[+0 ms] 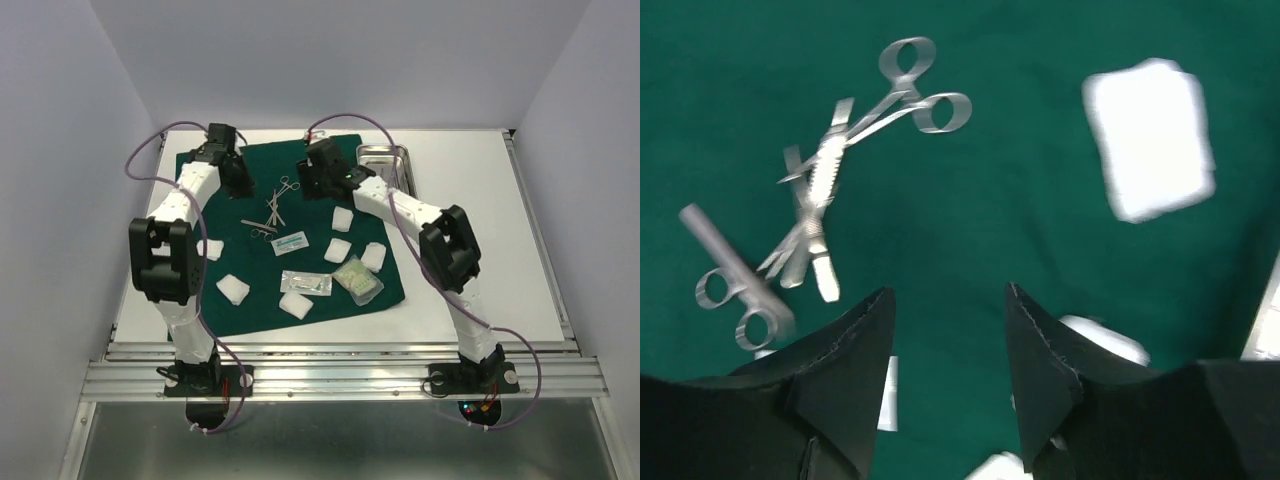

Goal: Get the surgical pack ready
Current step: Pick up the medical item from the surgical kit.

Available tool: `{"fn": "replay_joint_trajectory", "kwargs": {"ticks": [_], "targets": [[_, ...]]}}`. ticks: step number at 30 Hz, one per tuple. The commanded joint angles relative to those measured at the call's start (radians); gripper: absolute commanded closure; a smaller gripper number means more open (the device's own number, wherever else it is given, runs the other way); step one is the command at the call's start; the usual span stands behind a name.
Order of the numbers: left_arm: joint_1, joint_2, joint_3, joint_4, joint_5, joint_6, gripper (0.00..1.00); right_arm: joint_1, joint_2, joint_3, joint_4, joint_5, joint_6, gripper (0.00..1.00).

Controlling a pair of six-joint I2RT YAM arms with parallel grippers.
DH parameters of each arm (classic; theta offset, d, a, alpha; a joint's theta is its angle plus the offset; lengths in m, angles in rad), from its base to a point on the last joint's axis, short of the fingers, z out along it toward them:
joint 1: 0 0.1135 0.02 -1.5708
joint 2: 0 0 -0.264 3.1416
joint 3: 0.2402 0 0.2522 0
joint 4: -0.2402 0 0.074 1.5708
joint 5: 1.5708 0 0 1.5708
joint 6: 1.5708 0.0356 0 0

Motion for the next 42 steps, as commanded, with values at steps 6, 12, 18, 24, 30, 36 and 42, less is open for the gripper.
{"fn": "replay_joint_trajectory", "kwargs": {"ticks": [6,12,18,24,30,36,42], "targets": [[0.123,-0.225,-0.089,0.013,-0.054,-0.031,1.0,0.105,0.202,0.251,-0.085,-0.075,-0.162,0.5],[0.134,-0.242,-0.111,0.018,-0.053,-0.033,1.0,0.124,0.281,0.355,-0.122,-0.144,-0.199,0.52],[0.135,-0.22,-0.109,0.008,-0.045,-0.028,1.0,0.133,0.353,0.411,-0.149,-0.168,-0.198,0.54],[0.135,-0.223,-0.123,0.013,-0.051,-0.019,1.0,0.142,0.371,0.424,-0.137,-0.164,-0.193,0.55],[0.134,-0.22,-0.128,0.019,-0.051,-0.014,1.0,0.151,0.411,0.464,-0.143,-0.157,-0.19,0.56],[0.137,-0.222,-0.134,0.021,-0.048,-0.01,1.0,0.161,0.425,0.48,-0.137,-0.137,-0.187,0.58],[0.137,-0.228,-0.143,0.024,-0.049,-0.01,1.0,0.161,0.418,0.486,-0.119,-0.111,-0.169,0.61]]}}
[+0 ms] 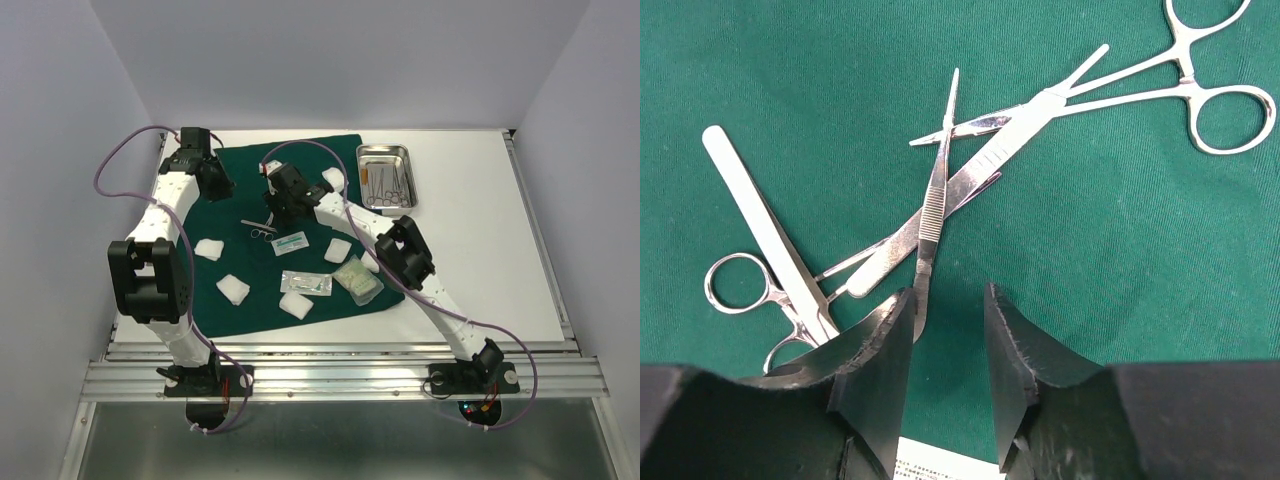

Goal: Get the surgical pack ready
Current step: Pick up the medical item from the surgical kit.

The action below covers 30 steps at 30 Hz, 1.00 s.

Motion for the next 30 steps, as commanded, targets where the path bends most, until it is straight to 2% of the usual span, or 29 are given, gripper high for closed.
{"fn": "replay_joint_trajectory", "kwargs": {"ticks": [1,18,25,30], "targets": [[0.003,-0.019,-0.008,0.013,-0.002,0.015,1.0,0.011,0.004,0.047,0.032,0.028,0.013,0.61],[0.011,-0.019,-0.022,0.021,0.002,0.023,1.0,0.011,0.073,0.066,0.035,0.071,0.058,0.62],[0.012,-0.022,-0.03,0.022,0.005,0.024,1.0,0.011,0.028,0.009,0.018,0.194,0.09,0.74],[0.012,-0.024,-0.03,0.025,0.008,0.026,1.0,0.011,-0.054,-0.106,0.079,0.176,0.093,0.82]]}}
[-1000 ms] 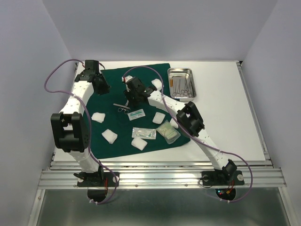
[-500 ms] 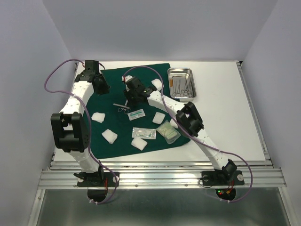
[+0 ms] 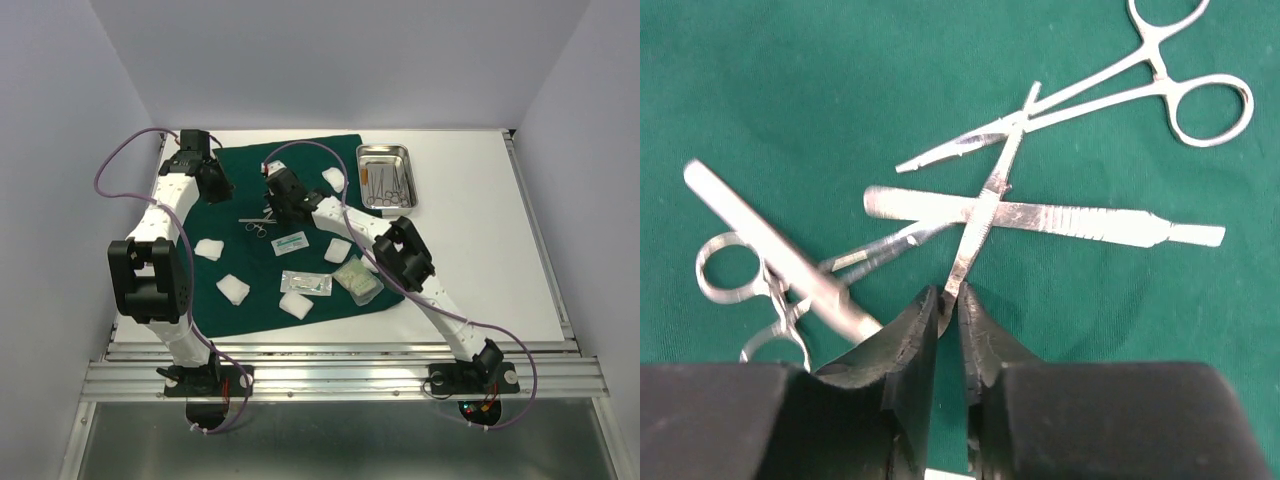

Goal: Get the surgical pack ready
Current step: Pick up the medical item from the surgical kit.

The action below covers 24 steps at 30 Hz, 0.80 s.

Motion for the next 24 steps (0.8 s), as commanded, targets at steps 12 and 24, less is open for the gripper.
{"fn": "replay_joint_trajectory", "kwargs": {"ticks": [12,24], "targets": [[0.008,-0.028,-0.006,0.014,0.013,0.022,1.0,0.0,-0.027,0.01,-0.002,0.038,0.025,0.84],[0.012,-0.033,-0.006,0.01,0.01,0.025,1.0,0.0,-0.012,0.065,0.001,0.058,0.052,0.69]]}}
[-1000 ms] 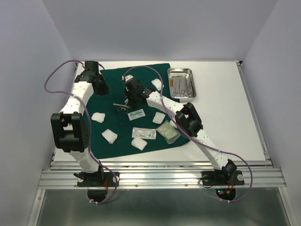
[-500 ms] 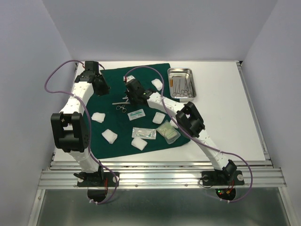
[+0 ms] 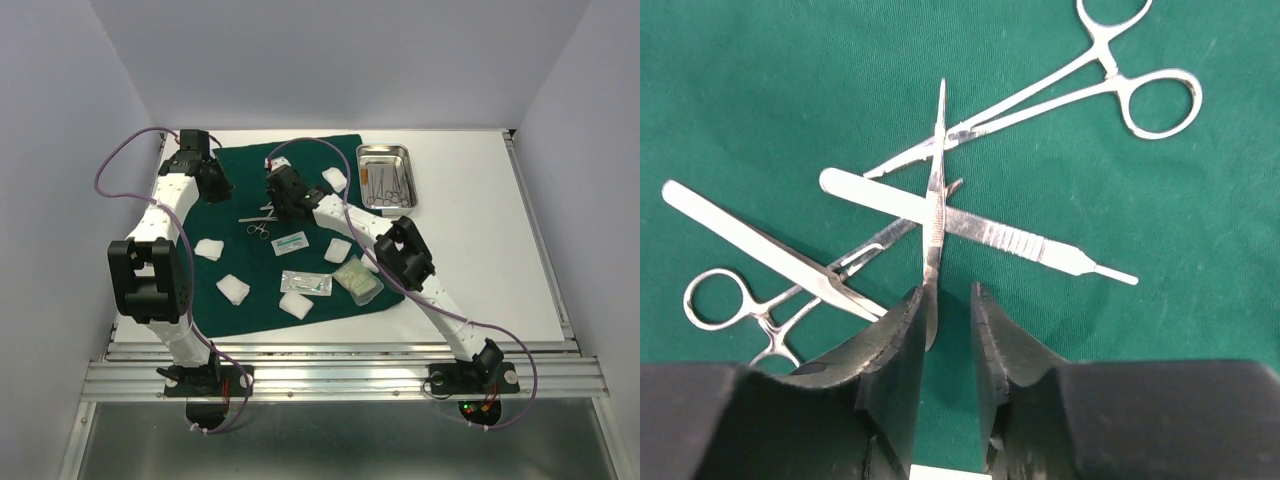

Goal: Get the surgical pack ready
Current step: Pick up the medical item from the surgical kit.

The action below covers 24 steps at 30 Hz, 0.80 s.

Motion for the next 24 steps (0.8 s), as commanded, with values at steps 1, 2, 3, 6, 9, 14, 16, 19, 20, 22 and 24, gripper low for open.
{"fn": "replay_joint_trajectory", "kwargs": {"ticks": [1,2,3,6,9,14,16,19,20,22,24], "targets": [[0.006,-0.033,-0.007,0.007,0.006,0.013,1.0,0.001,0.013,0.089,0.012,0.019,0.012,0.67],[0.007,-0.033,-0.007,0.007,0.008,0.013,1.0,0.001,0.018,0.097,0.01,0.016,0.013,0.64],[0.006,-0.035,-0.007,0.007,0.006,0.013,1.0,0.001,0.023,0.103,0.01,0.011,0.013,0.63],[0.007,-0.038,-0.009,0.007,0.003,0.014,1.0,0.001,0.033,0.11,0.01,0.009,0.022,0.61],[0.006,-0.038,-0.009,0.007,0.003,0.014,1.0,0.001,0.05,0.12,0.01,0.003,0.027,0.6],[0.007,-0.036,-0.013,0.007,0.006,0.014,1.0,0.001,0.107,0.164,-0.008,-0.007,0.032,0.58],[0.007,-0.039,-0.015,0.008,0.003,0.013,1.0,0.001,0.119,0.158,-0.011,-0.001,0.033,0.58],[0.009,-0.039,-0.021,0.01,0.003,0.011,1.0,0.001,0.124,0.146,-0.011,0.006,0.035,0.64],[0.007,-0.039,-0.023,0.01,0.005,0.011,1.0,0.001,0.124,0.144,-0.013,0.009,0.035,0.67],[0.009,-0.039,-0.024,0.01,0.006,0.011,1.0,0.001,0.116,0.138,-0.014,0.02,0.033,0.77],[0.007,-0.041,-0.026,0.01,0.006,0.01,1.0,0.001,0.096,0.138,-0.013,0.031,0.03,0.86]]}}
